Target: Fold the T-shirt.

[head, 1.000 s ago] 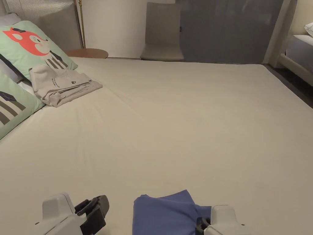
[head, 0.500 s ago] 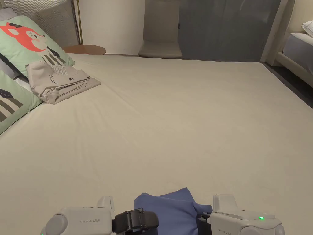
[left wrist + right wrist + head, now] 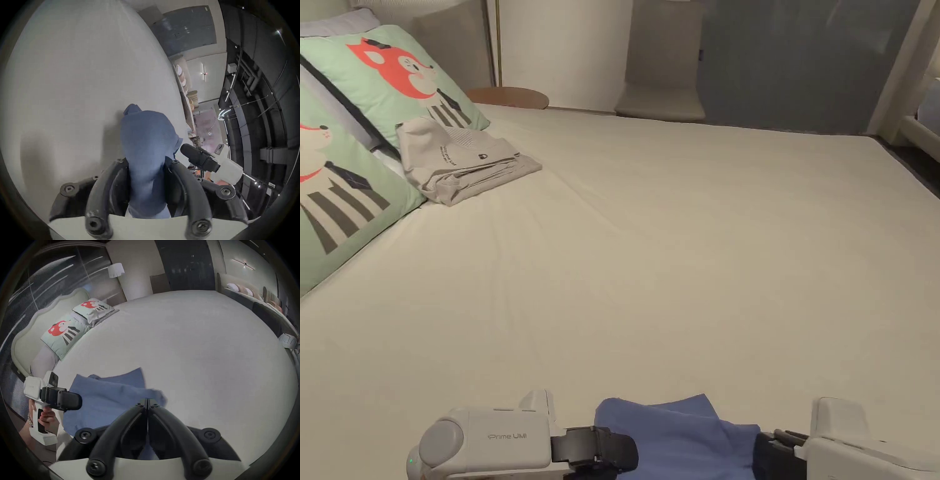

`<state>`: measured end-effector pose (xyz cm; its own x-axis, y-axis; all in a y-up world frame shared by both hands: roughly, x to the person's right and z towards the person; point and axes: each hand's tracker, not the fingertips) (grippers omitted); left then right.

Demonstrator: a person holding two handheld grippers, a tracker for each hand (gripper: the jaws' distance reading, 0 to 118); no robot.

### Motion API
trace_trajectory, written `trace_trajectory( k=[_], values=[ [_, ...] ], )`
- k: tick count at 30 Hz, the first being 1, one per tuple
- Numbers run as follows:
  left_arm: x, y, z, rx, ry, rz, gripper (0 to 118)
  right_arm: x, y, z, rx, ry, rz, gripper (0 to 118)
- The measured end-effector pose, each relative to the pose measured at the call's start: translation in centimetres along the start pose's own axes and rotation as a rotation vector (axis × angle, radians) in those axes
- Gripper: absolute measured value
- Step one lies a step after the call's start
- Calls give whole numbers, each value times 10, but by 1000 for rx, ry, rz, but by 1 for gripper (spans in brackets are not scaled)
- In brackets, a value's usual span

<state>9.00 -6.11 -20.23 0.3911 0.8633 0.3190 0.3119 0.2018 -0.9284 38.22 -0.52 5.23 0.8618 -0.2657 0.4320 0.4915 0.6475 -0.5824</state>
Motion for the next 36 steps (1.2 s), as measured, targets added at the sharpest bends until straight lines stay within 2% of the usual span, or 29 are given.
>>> trace_trajectory(
  k=[6, 13, 17, 22, 23, 24, 26, 27, 28, 29, 31, 35, 36],
  values=[
    [-28, 27, 101, 123, 96, -5, 28, -18, 18, 3, 39, -1, 5, 1],
    [-76, 55, 233, 269, 299, 47, 28, -51, 29, -15, 34, 22, 35, 1],
    [-94, 60, 277, 335, 352, 116, 28, -69, 32, -26, 21, 36, 63, 1],
    [-112, 61, 293, 375, 399, 161, 30, -81, 35, -31, 14, 45, 83, 1],
    [-112, 60, 292, 381, 408, 167, 34, -81, 35, -30, 15, 47, 86, 1],
    [-110, 58, 290, 393, 429, 174, 46, -82, 35, -30, 16, 46, 89, 1],
    [-97, 52, 284, 434, 575, 122, 74, -82, 37, -27, 21, 45, 98, 1],
    [-87, 49, 280, 446, 644, 61, 95, -80, 36, -26, 24, 43, 100, 1],
    [-74, 44, 275, 456, 716, -23, 105, -79, 37, -24, 28, 40, 102, 1],
    [-60, 39, 271, 469, 778, -103, 110, -77, 38, -22, 33, 36, 104, 1],
    [-37, 28, 270, 521, 812, -196, 109, -73, 38, -18, 44, 29, 106, 1],
    [4, 10, 268, 614, 696, -186, 109, -64, 37, -9, 67, 32, 87, 1],
    [12, 6, 264, 617, 653, -176, 106, -62, 37, -8, 71, 31, 84, 1]
  ],
)
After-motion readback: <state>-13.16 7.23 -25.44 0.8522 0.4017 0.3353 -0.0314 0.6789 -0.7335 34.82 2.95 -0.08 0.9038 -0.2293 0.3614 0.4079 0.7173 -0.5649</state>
